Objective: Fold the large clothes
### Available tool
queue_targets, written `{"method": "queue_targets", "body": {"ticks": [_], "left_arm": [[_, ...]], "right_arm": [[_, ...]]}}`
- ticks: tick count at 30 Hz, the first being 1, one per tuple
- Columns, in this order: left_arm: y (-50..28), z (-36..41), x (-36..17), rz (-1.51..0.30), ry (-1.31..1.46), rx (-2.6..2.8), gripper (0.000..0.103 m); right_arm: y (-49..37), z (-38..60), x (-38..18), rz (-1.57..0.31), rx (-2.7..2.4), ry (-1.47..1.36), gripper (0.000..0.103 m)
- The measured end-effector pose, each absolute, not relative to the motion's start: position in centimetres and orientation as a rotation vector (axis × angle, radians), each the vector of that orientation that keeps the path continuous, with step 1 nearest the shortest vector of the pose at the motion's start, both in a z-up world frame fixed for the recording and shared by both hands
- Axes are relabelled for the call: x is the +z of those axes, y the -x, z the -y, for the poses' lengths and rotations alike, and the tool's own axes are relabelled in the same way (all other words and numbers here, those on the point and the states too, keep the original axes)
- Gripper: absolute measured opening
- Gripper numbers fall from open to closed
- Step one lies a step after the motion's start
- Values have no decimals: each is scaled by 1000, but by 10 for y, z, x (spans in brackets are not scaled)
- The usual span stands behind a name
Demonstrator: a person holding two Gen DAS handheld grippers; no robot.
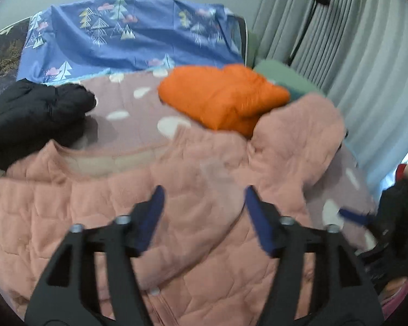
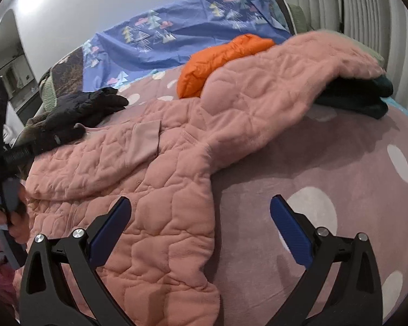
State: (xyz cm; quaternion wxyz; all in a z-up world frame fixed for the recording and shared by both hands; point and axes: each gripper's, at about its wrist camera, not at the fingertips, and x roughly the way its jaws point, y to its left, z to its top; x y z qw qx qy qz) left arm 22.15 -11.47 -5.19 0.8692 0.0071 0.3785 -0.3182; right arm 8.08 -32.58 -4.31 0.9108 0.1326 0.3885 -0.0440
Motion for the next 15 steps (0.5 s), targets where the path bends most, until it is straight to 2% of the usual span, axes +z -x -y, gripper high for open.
{"method": "queue_targets", "body": {"ticks": [1,3,5,10,15], "left_arm": [[-219,109,-53,-791,-19,-662,73],[-212,91,-51,-780,-11,-640,78],[-202,59,-46,-759,-9,-574,80],[-184,-21,-47,-743,-17,-356,83],[-169,-109,-74,-819,-10,-165,84]], "right_arm": [[-81,324,-41,-795,-72,-266,94],[-87,319,-38,-797,-6,-262,81],[-101,310,-36,-813,73,-278,74],[-151,290,-42,-897,176,-320,74],[-209,272,-72,-1065,214,-454,76]]}}
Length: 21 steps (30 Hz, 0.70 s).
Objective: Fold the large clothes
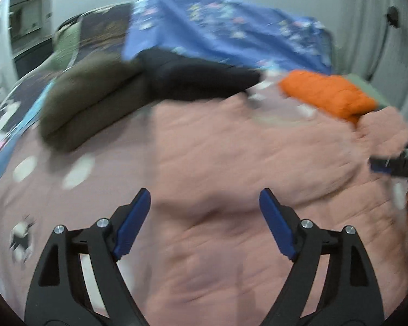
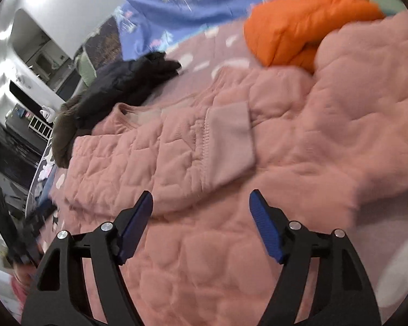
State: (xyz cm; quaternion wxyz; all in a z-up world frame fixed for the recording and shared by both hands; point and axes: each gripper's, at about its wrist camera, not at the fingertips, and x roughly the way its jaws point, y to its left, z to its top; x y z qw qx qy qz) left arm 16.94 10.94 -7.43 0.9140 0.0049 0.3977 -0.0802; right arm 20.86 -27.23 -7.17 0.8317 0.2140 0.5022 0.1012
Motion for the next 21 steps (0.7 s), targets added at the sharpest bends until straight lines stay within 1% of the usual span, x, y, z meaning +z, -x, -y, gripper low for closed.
{"method": "queue_targets", "body": {"ticks": [1,3,5,7,8,9,13,15,17,19,20,21], "left_arm": [[-168,-118,-80,-837,-22,-149,84],[-171,-131,-95,-869,-39,-133,84],[-179,-137,-103,-883,-28,-126,84],[-192,-139,-109,-890,12,-140,84],[-199,-135,-110,-892,17,-152,84],[-208,-130,-112,-892,-5,-155,84],[-221,-114,-115,-874,-128,-109,85],[-217,-113,-112,-846,-150,-103,85],[-211,-113,-109,-822,-166,-98,85],[-207,-116,-107,-815,-164,-92,85],[-205,-119,-107,-813,-161,-80,85],[-202,-121,-106,-811,-156,-71,85]], "right_arm": [[-215,271,-76,-1078,207,-461,78],[-232,266,-86,-1092,179,-496,86],[-242,260,-87,-1082,147,-503,85],[-249,251,-83,-1042,132,-468,43],[-250,242,-72,-1017,98,-401,18],[-250,243,-64,-985,92,-396,12],[-218,258,-2,-763,78,-418,10],[-206,270,10,-715,10,-376,10],[-205,279,-3,-774,-47,-316,10],[-208,285,-32,-893,-52,-282,16],[-205,288,-50,-955,-62,-275,22],[-201,290,-59,-974,-69,-275,28]]}}
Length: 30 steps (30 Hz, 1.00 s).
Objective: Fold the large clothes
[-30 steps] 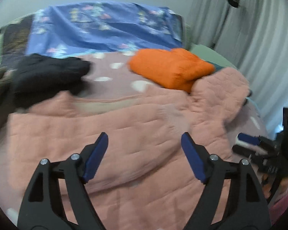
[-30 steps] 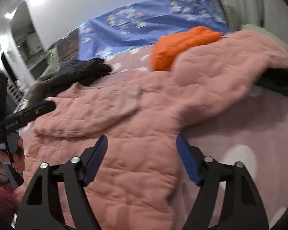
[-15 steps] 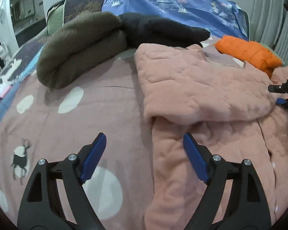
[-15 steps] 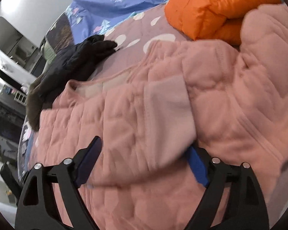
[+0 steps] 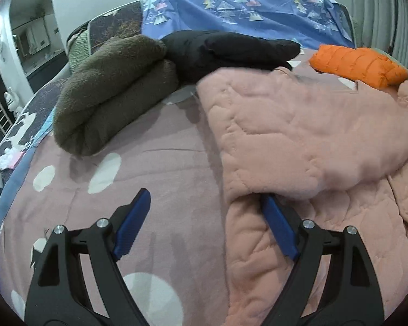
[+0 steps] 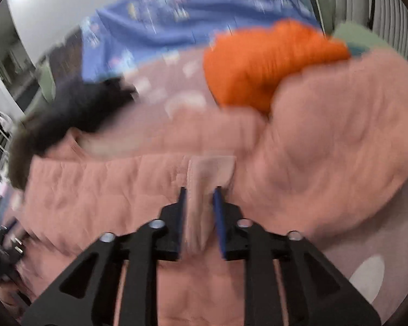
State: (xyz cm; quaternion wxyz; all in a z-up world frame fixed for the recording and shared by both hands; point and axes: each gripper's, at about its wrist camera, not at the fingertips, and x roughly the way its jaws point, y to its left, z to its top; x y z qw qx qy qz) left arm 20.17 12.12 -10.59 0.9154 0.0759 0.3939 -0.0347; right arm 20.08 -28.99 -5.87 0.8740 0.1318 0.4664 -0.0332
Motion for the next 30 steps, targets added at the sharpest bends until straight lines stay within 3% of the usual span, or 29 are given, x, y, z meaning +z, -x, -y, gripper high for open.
{"method": "queue_targets", "body": {"ticks": [2,4,7,13,16,18,25,30], "left_arm": [[-194,-129,-101,-804,-139,-59,80],[-186,-134,-92,-797,-121,-51,62],[-176,-130,-63,-753,-25,-121,47],[-201,-57,-36,-697,-24,-289,50],[-228,-27,-65,-775,-61,-289,58],[-245,-17,-111,-864,-130,-235,67],[-240,-15,-121,-829,-137,-236,69],[-240,-14,-120,-822,-140,-233,70]], "right_arm": [[-186,295,-60,-938,-72,-280,32],[-173,298,-49,-878,-63,-272,32],[-166,286,-29,-819,13,-241,32],[-191,250,-44,-835,178,-287,32],[-211,252,-96,-974,113,-319,29],[-205,255,-109,-882,138,-315,29],[-203,258,-88,-880,180,-322,31],[-162,347,-27,-689,84,-417,37]]}}
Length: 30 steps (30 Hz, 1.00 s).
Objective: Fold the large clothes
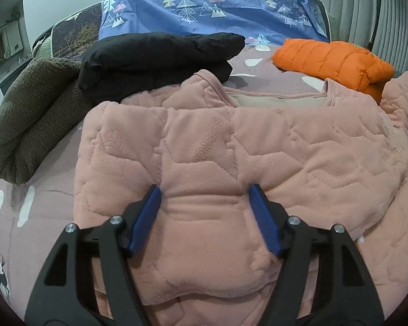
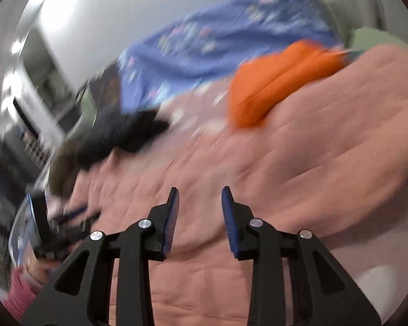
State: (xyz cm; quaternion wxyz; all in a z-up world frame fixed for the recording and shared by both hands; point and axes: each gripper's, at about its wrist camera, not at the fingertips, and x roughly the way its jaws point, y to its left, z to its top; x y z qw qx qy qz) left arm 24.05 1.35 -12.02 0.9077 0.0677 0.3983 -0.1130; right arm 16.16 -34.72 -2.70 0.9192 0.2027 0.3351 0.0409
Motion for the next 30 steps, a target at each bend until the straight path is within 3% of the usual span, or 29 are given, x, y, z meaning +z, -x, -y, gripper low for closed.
{"method": "queue_targets", "body": {"ticks": [4,8,13,16,17,18,21,26,30], "left_arm": [[-241,-17,-125,-821,-141,-234,70],[-243,-16,-125,-821,-142,-234,70],[-243,-16,-125,-821,-141,-234,70],[-243,-16,-125,-821,-141,-234,70],[-243,-16,-125,-821,-141,-234,70],[-243,-16,-125,-821,-141,-234,70],[-243,-16,-126,-820,-140,-235,70],[-243,-16,-125,-819,-133,-239,70],[-243,-18,-124,-818,-125,-244,70]], "right_arm": [[-135,456,-7,-586,-186,-561,43],[-114,568,-23,-520,-298,-913,52],[-115,605,-37,-486,-331,-1038,68],[-120,606,-37,-494,-294,-1052,68],[-122,603,-35,-492,-293,-1037,58],[-125,599,-30,-491,-305,-1007,42],[-123,588,-12,-473,-352,-925,13],[-125,554,20,-413,-265,-869,11],[-146,471,56,-424,-100,-671,10]]}}
